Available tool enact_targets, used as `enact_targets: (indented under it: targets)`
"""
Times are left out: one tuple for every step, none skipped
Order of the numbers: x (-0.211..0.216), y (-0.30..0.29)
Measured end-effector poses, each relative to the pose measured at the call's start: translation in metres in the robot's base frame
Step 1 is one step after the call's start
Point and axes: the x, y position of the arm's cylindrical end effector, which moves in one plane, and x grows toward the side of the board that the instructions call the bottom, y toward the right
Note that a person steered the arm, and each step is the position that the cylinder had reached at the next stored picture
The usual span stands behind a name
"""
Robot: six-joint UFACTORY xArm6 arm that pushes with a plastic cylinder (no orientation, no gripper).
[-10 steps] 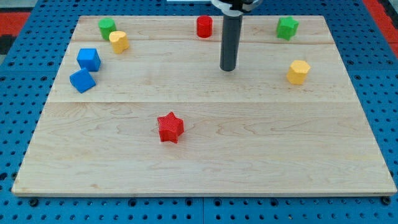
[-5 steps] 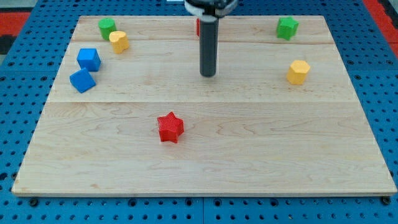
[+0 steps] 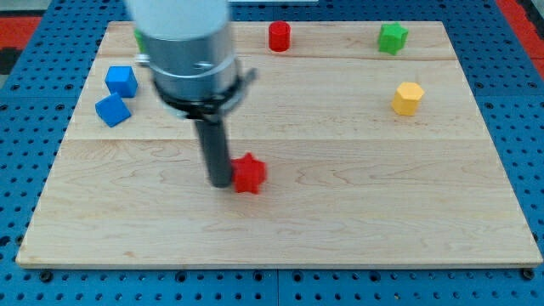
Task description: Place the red star near to the bottom right
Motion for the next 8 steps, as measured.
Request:
enact_targets:
  targets:
    - [0.002, 0.053]
    - [0.002, 0.093]
    - [0.002, 0.13]
    - [-0.016, 0.067]
    - [-0.041, 0.079]
    - [-0.044, 0.135]
    - [-0.031, 0.206]
    - [-0.021, 0.232]
